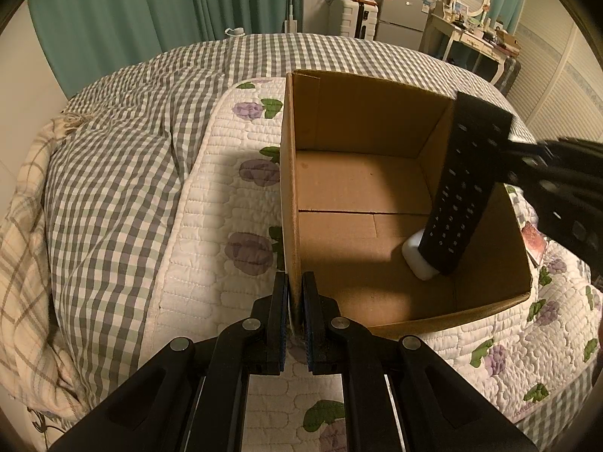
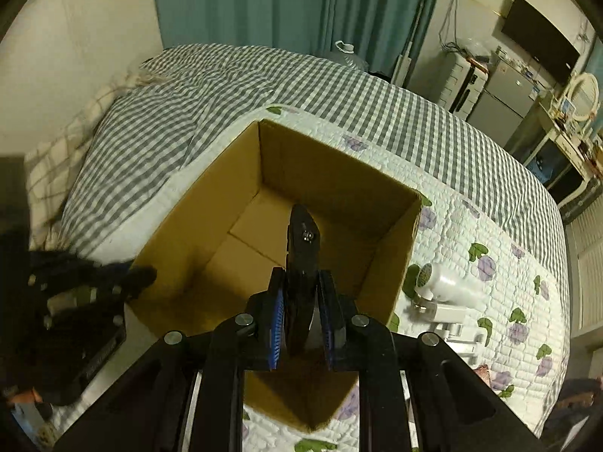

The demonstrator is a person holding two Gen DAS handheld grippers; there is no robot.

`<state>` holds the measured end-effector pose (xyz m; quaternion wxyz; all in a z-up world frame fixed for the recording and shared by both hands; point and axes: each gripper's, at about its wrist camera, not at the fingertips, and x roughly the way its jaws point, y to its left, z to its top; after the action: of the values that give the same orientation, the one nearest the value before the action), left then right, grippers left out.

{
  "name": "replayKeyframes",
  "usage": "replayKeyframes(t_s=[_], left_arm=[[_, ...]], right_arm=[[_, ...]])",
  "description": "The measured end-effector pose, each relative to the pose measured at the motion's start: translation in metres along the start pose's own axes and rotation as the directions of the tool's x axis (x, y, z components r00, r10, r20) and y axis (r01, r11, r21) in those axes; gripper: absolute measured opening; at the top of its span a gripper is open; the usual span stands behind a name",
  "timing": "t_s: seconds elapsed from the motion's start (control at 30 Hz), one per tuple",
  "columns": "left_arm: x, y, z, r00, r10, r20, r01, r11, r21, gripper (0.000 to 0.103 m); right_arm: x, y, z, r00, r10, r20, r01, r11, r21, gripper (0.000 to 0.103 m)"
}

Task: Organize rigid objects
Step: 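Grasp the black remote with the right tool and lower it into the box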

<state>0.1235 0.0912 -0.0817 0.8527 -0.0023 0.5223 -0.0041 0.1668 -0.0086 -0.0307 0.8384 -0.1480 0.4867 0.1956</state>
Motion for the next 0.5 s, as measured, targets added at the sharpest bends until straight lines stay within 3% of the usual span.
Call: replayKeyframes(t_s=[0.23, 0.27, 0.3, 0.33, 0.37, 0.5], left_arm=[[0.0, 0.001, 0.0, 1.0, -0.001, 0.001, 0.001, 1.0, -0.002, 0.007], [0.0, 0.001, 0.0, 1.0, -0.001, 0.001, 0.001, 1.0, -0.002, 0.007], [0.0, 0.001, 0.0, 1.0, -0.003, 0.001, 0.003, 1.0, -0.004, 0.007], [0.0, 0.001, 0.0, 1.0, -0.005, 0.001, 0.005, 1.0, -0.006, 0.006], [-0.001, 0.001, 0.0, 1.0, -0.009, 0.006, 0.009, 1.0, -0.007, 0.007], [-0.002, 0.0, 0.0, 1.0, -0.002, 0.004, 0.002, 1.0, -0.01, 0.007]], right_arm=[[0.013, 0.001, 0.012, 0.998, -0.053, 0.044, 0.053, 0.999, -0.001, 0.02], [0.011, 0.001, 0.012, 0.997, -0.053, 0.056, 0.053, 0.999, -0.004, 0.035], [0.008, 0.0, 0.011, 0.996, -0.051, 0.066, 0.051, 0.999, -0.004, 0.059], [0.001, -0.003, 0.009, 0.995, -0.049, 0.089, 0.05, 0.999, -0.003, 0.068], [-0.005, -0.005, 0.008, 0.993, -0.051, 0.109, 0.052, 0.999, -0.001, 0.072], [-0.035, -0.018, 0.002, 0.988, -0.057, 0.142, 0.062, 0.998, -0.03, 0.072]])
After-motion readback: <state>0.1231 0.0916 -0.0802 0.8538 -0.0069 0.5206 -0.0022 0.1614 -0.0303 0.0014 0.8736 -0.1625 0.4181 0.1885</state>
